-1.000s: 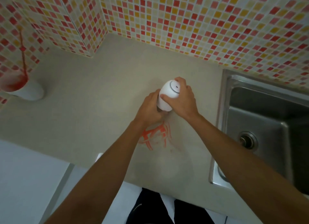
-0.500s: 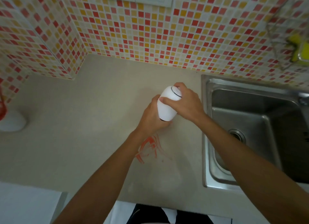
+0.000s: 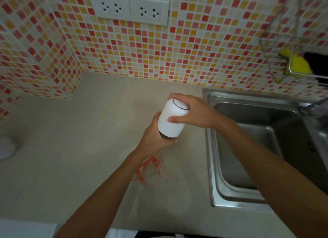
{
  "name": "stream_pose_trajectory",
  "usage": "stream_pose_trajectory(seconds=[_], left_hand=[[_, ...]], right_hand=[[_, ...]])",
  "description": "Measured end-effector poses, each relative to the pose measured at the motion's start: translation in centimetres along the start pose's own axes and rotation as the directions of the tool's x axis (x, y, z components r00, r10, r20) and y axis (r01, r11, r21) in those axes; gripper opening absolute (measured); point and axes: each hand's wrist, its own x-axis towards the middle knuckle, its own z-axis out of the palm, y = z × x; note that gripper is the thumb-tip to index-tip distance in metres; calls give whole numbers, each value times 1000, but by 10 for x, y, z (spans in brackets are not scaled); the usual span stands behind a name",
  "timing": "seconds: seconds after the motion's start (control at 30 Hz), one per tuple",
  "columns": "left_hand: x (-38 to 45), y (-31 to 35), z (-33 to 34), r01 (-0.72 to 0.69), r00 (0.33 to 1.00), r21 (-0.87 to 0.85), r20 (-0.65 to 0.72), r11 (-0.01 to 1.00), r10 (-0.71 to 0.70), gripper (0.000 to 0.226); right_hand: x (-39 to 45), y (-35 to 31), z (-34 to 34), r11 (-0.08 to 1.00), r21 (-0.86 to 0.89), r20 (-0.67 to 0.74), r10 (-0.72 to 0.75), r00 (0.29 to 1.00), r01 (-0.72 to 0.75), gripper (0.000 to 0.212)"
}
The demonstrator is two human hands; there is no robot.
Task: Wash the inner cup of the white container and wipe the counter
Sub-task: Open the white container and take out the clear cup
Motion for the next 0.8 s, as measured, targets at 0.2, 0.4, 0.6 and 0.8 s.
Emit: stream_pose_trajectory(seconds=[0.2, 0.4, 0.6, 0.8], left_hand=[[3, -9, -11, 9, 998, -16, -66, 1000, -10, 81], [-5, -31, -24, 100, 967, -34, -233, 994, -106, 77], [-14, -39, -28, 116, 948, -55, -293, 992, -128, 83], [-19, -38, -28, 72, 941, -61, -327, 996, -88, 89]], right_hand=[[0, -16, -19, 998, 1, 8, -63, 998, 63, 66], [-8, -3, -26, 992, 122, -130, 57, 990, -41, 64], [-19, 53, 11, 801, 512, -125, 427, 896, -310, 62], [-36, 84, 64, 699, 619, -64, 500, 864, -358, 80]])
